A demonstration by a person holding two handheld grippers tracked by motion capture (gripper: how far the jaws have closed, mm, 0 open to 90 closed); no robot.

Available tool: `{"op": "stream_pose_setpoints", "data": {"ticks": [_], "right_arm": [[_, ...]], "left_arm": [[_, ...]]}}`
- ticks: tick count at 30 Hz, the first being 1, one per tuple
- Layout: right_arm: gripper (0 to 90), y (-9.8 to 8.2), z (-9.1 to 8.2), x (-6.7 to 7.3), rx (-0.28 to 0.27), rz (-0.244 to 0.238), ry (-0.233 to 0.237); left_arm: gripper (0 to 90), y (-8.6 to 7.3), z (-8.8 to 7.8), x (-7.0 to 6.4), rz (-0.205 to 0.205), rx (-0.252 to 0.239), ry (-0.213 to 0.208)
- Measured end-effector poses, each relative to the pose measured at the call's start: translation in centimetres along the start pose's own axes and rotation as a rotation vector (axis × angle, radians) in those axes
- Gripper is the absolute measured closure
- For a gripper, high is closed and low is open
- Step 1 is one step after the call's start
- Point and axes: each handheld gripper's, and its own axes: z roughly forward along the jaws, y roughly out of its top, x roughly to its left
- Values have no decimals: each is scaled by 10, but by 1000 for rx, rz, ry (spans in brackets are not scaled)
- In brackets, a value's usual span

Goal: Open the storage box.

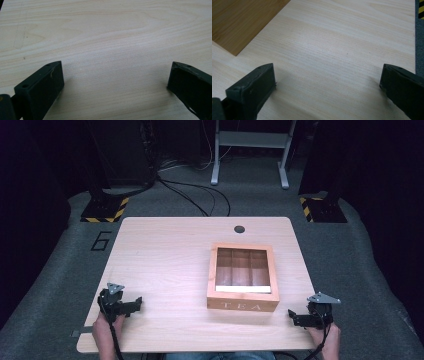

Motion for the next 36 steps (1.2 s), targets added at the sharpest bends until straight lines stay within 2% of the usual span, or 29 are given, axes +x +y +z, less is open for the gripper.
{"op": "stream_pose_setpoints", "data": {"ticks": [29, 34, 35, 36], "right_arm": [[0, 0, 0, 0, -4, 0, -1], [0, 0, -2, 1, 9, 14, 7], [0, 0, -5, 2, -5, 48, 28], [0, 1, -7, 4, -11, 58, 32]], "left_arm": [[4, 0, 0, 0, -5, -1, 2], [4, 0, 0, 0, -5, -2, 3], [4, 0, 0, 0, -5, -2, 2], [4, 0, 0, 0, -5, -3, 2]]}}
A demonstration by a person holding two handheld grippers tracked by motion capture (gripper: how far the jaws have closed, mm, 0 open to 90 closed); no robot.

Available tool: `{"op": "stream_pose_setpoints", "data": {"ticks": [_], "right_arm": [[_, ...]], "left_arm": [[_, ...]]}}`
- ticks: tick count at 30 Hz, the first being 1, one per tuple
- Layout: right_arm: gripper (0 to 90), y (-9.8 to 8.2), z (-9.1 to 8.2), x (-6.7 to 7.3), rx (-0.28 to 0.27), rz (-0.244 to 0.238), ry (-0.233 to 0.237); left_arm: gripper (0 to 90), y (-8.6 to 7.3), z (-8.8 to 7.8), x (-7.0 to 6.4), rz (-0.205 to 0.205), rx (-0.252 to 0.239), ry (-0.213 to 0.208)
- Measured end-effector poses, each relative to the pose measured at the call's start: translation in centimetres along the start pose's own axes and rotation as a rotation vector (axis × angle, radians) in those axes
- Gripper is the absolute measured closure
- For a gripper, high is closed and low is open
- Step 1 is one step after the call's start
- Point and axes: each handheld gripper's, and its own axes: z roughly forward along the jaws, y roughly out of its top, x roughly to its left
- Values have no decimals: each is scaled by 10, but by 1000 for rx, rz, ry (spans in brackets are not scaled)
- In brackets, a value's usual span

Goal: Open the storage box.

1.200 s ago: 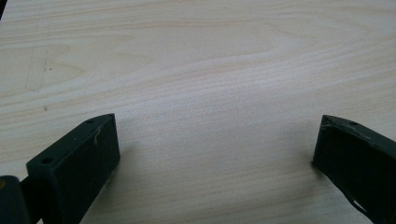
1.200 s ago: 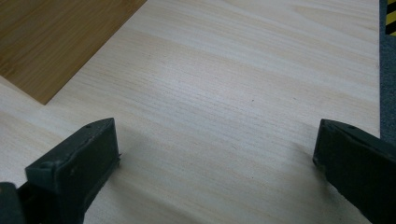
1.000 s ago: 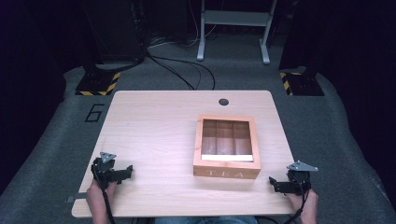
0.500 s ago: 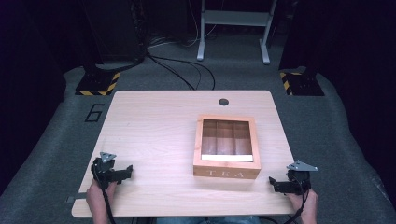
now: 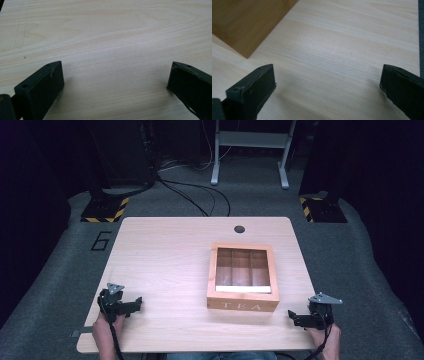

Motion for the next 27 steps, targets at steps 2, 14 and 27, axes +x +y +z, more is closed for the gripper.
{"op": "stream_pose_setpoints", "data": {"ticks": [2, 14, 27], "right_arm": [[0, 1, -2, 1, -8, -5, 3], [0, 19, -21, 50, -110, -88, 85], [0, 37, -4, 79, -129, -153, 137]], "left_arm": [[4, 0, 0, 0, 0, 1, 0], [4, 0, 0, 0, 3, 3, -1], [4, 0, 0, 0, 3, 2, -1]]}}
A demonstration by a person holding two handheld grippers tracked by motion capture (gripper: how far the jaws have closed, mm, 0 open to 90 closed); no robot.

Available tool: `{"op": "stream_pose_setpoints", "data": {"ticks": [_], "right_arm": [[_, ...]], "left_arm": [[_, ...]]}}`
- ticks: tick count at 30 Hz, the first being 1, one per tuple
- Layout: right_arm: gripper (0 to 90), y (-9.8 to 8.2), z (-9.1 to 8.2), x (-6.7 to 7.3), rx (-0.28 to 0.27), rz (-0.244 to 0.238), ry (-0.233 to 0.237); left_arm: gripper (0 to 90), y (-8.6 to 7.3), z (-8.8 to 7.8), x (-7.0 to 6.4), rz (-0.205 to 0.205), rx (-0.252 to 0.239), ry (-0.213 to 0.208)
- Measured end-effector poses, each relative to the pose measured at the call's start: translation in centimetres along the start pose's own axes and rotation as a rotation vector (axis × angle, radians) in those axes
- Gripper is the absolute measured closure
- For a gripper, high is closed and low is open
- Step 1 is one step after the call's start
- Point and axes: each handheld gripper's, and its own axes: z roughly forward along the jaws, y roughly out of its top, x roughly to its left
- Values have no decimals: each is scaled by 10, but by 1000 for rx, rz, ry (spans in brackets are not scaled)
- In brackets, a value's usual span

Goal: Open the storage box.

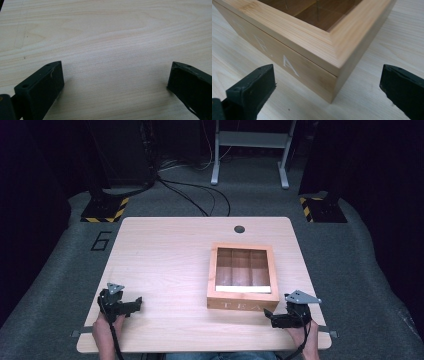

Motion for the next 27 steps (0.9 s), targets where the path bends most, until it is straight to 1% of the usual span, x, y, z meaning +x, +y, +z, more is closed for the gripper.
{"op": "stream_pose_setpoints", "data": {"ticks": [1, 4, 5, 7, 8, 9, 11, 12, 13, 16, 18, 21, 24, 27], "right_arm": [[0, 2, 2, 2, 3, -7, 7], [9, 3, 3, 3, 0, -7, 9], [46, 4, 4, 4, -9, -4, 12], [64, 4, 4, 4, -11, 0, 9], [85, 4, 4, 4, -16, -11, 5], [123, 4, 4, 4, -21, -1, 6], [143, 4, 4, 5, -34, 9, 1], [173, 4, 3, 4, -35, -5, -7], [194, 4, 1, 5, -38, -3, -12], [225, 3, -1, 4, -59, 3, -18], [240, 3, -2, 4, -62, 7, -15], [279, 3, -2, 4, -67, -1, -17], [294, 2, -2, 5, -74, 6, -19], [309, 2, -2, 6, -81, -8, -27]], "left_arm": [[4, 0, 0, 0, 0, 0, 0], [4, 0, 0, 0, -2, 0, 1], [4, 0, 0, 0, -1, 0, 0], [4, 0, 0, 0, -1, 0, 0], [4, 0, 0, 0, -1, 0, 0], [4, 0, 0, 0, -1, 0, 0], [4, 0, 0, 0, -1, 0, 0], [4, 0, 0, 0, -1, 0, 0], [4, 0, 0, 0, -1, 0, 0], [4, 0, 0, 0, -2, -1, 0], [4, 0, 0, 0, -1, 0, 0], [4, 0, 0, 0, -1, 0, 0], [4, 0, 0, 0, 0, 0, 0], [4, 0, 0, 0, -1, 0, 0]]}}
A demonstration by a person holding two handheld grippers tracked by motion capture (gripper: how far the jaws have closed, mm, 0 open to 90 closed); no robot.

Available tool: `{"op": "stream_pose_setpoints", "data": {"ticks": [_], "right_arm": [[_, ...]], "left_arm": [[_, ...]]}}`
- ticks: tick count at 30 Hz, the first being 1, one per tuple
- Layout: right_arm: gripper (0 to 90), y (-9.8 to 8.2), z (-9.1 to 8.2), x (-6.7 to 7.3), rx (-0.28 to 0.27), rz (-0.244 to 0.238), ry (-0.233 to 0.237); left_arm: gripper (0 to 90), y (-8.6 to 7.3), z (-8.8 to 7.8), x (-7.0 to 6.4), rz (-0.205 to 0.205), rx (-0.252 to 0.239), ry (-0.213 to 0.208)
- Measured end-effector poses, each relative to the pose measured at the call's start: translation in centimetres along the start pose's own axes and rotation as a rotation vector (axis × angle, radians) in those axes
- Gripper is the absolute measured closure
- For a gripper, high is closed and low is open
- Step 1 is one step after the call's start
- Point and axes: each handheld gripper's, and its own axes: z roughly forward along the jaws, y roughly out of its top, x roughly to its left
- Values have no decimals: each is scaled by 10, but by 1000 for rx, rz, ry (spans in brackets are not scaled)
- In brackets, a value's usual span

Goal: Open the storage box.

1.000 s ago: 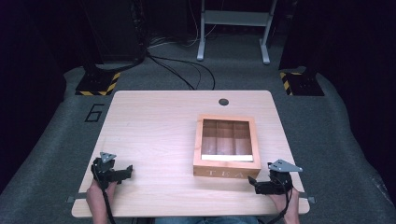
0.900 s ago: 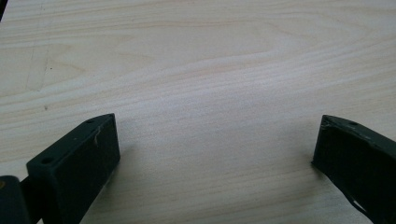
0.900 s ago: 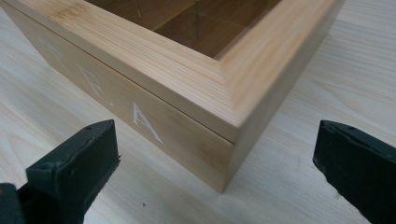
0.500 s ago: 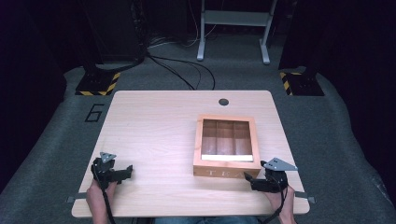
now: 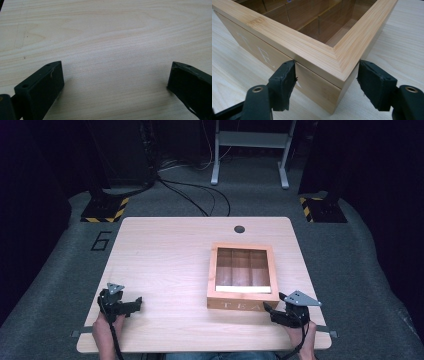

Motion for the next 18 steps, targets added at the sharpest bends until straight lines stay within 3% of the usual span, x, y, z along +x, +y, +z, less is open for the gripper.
{"op": "stream_pose_setpoints", "data": {"ticks": [18], "right_arm": [[414, -5, -6, 1, -57, 16, -11]], "left_arm": [[4, 0, 0, 0, -1, -1, 0]]}}
